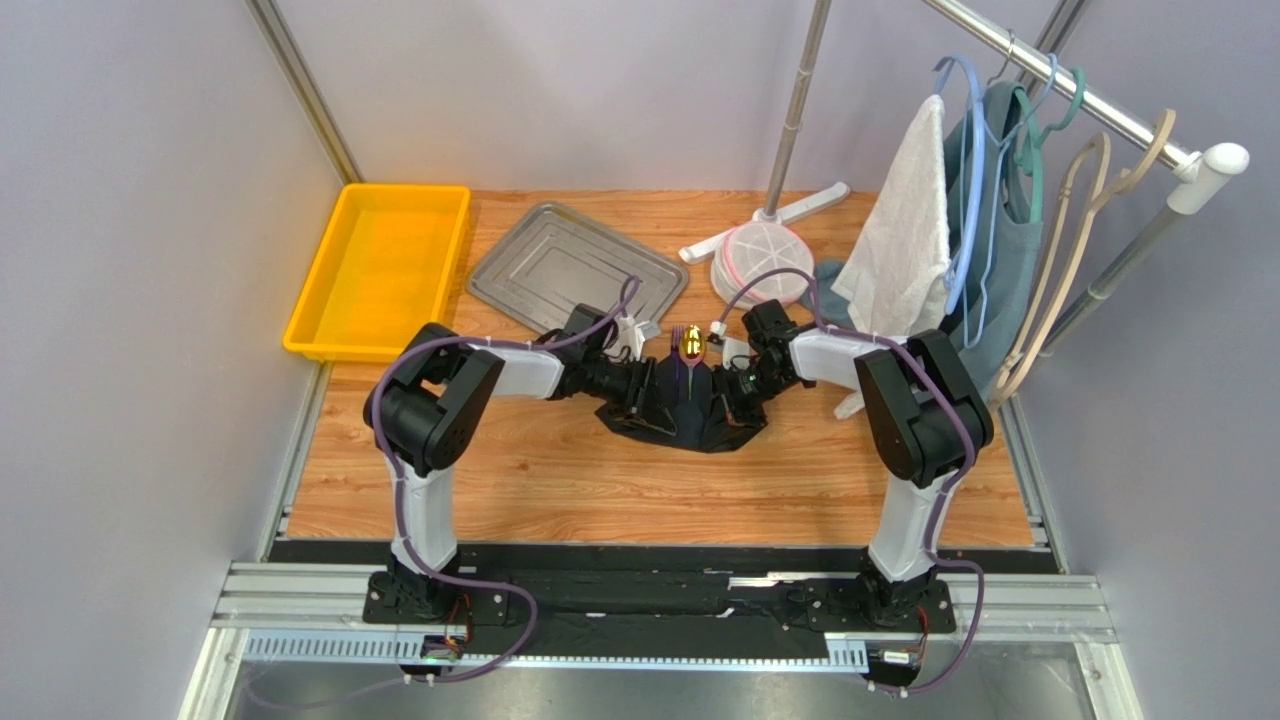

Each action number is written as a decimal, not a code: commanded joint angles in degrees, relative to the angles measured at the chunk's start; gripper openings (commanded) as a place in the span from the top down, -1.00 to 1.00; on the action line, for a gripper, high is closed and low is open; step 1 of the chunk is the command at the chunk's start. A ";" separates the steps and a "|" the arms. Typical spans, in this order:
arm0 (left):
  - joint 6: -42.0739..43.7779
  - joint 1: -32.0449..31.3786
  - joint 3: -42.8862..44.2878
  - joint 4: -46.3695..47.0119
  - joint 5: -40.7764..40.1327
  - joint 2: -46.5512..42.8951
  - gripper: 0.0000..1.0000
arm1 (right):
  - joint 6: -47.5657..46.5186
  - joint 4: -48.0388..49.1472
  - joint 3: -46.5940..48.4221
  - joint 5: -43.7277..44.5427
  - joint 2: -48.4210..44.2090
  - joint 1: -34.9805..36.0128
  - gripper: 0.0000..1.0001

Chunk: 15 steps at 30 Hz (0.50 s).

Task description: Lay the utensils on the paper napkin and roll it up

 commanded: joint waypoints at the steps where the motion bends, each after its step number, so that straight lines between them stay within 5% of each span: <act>1: -0.49 1.86 -1.66 2.14 1.00 -0.43 0.21 | -3.25 0.55 0.90 4.04 1.35 0.15 1.00; 15: 4.79 5.47 -4.56 -4.63 -3.22 0.27 0.45 | -7.10 -2.87 2.21 5.97 0.38 -0.11 1.00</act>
